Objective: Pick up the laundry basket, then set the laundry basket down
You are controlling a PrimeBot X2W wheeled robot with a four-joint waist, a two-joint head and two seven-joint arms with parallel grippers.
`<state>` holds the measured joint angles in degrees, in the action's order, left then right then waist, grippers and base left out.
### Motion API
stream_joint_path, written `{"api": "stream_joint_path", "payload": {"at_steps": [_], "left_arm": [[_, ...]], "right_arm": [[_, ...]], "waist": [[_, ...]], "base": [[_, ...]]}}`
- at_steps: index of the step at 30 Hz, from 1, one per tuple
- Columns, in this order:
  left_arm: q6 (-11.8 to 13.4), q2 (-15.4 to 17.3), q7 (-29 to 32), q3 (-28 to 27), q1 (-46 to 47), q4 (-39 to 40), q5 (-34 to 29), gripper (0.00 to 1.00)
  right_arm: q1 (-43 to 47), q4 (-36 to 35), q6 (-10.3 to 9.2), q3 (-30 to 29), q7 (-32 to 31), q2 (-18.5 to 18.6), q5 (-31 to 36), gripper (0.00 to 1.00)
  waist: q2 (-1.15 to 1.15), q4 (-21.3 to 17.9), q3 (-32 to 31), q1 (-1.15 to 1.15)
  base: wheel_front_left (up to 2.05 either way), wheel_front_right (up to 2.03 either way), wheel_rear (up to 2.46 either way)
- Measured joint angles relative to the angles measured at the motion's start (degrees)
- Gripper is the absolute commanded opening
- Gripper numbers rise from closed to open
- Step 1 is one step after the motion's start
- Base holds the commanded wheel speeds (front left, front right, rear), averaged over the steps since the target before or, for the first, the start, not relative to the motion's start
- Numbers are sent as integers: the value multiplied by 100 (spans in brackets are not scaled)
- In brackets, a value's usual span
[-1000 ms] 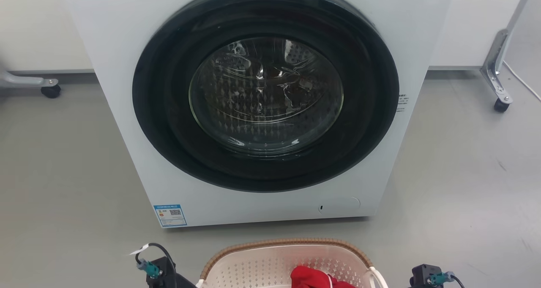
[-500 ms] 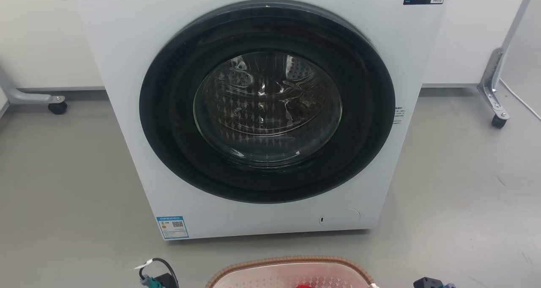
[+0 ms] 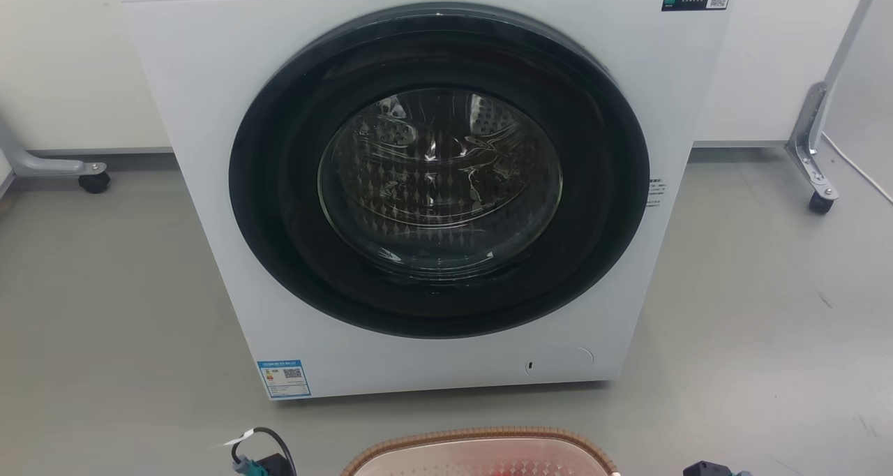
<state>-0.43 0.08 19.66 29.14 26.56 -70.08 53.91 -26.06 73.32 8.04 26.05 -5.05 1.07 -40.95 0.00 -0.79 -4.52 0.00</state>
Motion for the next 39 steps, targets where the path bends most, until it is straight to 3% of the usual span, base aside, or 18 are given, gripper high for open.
{"api": "stream_joint_path", "payload": {"at_steps": [27, 39], "left_arm": [[68, 7, 30, 227, -2, 9, 202, 0], [70, 7, -328, 257, 37, 60, 202, 0]], "right_arm": [[-8, 36, -3, 14, -10, 1, -109, 0], [-102, -15, -23, 46, 235, 1, -148, 0]], "waist": [[0, 35, 28, 0], [0, 11, 341, 0]], "base": [[0, 0, 0], [0, 0, 0]]}}
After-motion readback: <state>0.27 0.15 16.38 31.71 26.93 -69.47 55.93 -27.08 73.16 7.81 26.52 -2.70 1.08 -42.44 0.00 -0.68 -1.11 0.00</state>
